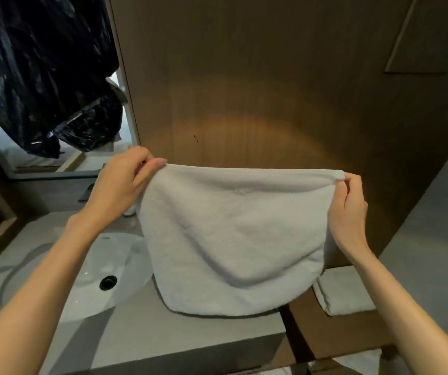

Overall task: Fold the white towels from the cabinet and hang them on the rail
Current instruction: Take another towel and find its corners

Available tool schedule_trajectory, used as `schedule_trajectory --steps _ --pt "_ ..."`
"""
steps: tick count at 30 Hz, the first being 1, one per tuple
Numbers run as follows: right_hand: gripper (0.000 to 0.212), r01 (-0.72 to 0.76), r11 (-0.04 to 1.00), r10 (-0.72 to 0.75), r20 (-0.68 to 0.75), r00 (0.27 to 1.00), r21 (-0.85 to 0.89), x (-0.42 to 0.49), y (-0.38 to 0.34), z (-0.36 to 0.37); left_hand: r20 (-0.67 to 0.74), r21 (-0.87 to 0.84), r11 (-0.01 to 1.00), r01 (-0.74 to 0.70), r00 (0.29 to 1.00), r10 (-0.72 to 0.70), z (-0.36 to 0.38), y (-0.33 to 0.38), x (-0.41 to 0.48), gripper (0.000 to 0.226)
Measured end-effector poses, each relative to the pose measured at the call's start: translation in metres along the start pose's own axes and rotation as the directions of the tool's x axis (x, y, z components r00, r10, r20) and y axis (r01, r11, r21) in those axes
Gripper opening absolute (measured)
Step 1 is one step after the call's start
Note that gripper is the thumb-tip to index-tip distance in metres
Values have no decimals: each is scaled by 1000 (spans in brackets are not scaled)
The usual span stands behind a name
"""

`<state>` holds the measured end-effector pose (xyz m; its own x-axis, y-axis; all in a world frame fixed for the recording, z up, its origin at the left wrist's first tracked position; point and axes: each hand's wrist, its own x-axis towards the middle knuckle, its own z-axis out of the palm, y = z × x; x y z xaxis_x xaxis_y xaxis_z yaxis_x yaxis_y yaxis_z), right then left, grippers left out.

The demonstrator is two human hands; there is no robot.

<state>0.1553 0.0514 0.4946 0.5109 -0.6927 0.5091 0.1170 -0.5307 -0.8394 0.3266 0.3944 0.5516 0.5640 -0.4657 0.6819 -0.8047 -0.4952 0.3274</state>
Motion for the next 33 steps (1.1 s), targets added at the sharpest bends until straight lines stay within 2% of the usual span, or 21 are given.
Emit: schedule_trajectory --steps 5,8,11,15,19,22,25,30,33 --pt "15 -21 999 17 95 995 36 -25 4 -19 -51 -124 988 89 994 -96 -13 26 -37 50" --pt "15 -66 997 60 153 986 30 -33 7 -24 -38 -130 981 144 988 -151 -20 37 -53 46" --pt "17 -102 995 102 236 966 -13 -40 15 -20 36 -29 974 225 974 -224 -15 28 -68 40" --pt "18 -163 981 189 356 915 -102 -50 41 1 151 139 949 283 941 -302 15 0 -90 45" --pt "22 -191 952 280 427 860 -238 -58 86 30 304 147 942 302 893 -333 53 -39 -113 40" --pt "24 -204 929 328 432 840 -309 -59 115 53 428 281 930 236 837 -342 79 -77 -119 40" --pt "24 -188 906 351 426 834 -378 -51 133 77 437 375 906 195 825 -358 105 -106 -115 29" --pt "28 -165 835 416 405 815 -525 -31 164 119 510 426 887 181 762 -400 144 -151 -97 27" --pt "28 -165 792 455 390 801 -588 -24 182 141 546 393 896 209 730 -410 165 -175 -91 26"
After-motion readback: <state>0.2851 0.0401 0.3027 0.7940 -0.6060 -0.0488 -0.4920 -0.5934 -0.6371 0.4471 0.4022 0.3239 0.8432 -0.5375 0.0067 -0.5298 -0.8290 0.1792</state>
